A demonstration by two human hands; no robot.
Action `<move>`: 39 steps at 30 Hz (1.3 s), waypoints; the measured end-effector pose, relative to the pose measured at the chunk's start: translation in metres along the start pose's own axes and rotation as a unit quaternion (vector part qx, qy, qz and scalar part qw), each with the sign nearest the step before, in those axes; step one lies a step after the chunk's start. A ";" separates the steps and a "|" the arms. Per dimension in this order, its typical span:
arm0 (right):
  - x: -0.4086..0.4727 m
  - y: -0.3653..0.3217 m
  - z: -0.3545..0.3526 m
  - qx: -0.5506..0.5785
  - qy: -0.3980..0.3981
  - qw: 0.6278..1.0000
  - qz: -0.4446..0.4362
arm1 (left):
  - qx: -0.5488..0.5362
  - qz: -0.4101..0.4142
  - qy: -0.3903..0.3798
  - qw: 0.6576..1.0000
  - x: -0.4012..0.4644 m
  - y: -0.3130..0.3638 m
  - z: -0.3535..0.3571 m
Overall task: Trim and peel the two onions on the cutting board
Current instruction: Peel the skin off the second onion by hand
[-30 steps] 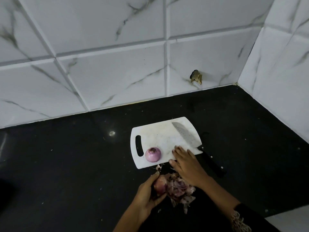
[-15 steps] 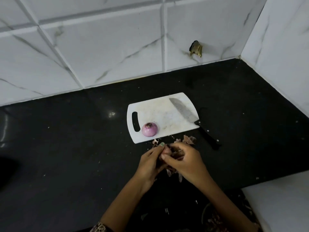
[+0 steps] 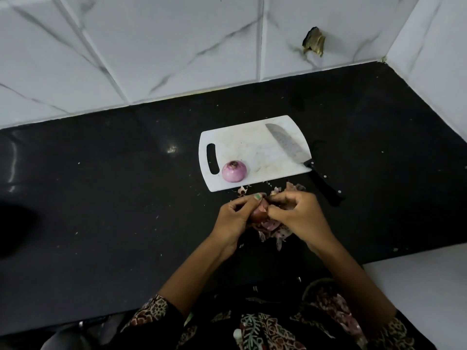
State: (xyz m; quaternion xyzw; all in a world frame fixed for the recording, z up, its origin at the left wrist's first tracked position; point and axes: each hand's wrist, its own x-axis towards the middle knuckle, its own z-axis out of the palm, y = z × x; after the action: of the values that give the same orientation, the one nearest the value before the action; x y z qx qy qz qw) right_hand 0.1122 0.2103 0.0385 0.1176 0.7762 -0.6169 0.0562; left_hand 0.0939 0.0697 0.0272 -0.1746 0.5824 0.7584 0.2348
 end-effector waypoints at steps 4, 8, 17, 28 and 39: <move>0.004 0.002 0.001 0.022 0.057 0.998 0.024 | -0.014 -0.019 0.009 1.000 0.006 0.003 0.003; 0.001 -0.001 0.006 0.050 0.047 0.998 0.007 | -0.035 -0.002 0.024 0.999 0.011 0.004 0.005; -0.003 0.002 0.017 -0.006 0.056 0.993 -0.104 | -0.044 0.020 0.026 0.998 0.017 0.003 0.009; 0.018 0.021 -0.008 -0.139 0.068 0.988 -0.022 | -0.062 -0.034 0.010 0.997 0.015 0.001 0.011; 0.004 -0.004 -0.008 -0.022 -0.013 0.999 -0.027 | -0.037 0.010 -0.010 0.999 0.010 -0.008 0.015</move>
State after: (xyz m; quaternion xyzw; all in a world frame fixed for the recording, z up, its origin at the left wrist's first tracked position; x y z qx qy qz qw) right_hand 0.1077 0.2173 0.0435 0.0874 0.7915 -0.6027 0.0520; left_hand 0.0903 0.0877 0.0191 -0.1698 0.5535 0.7833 0.2264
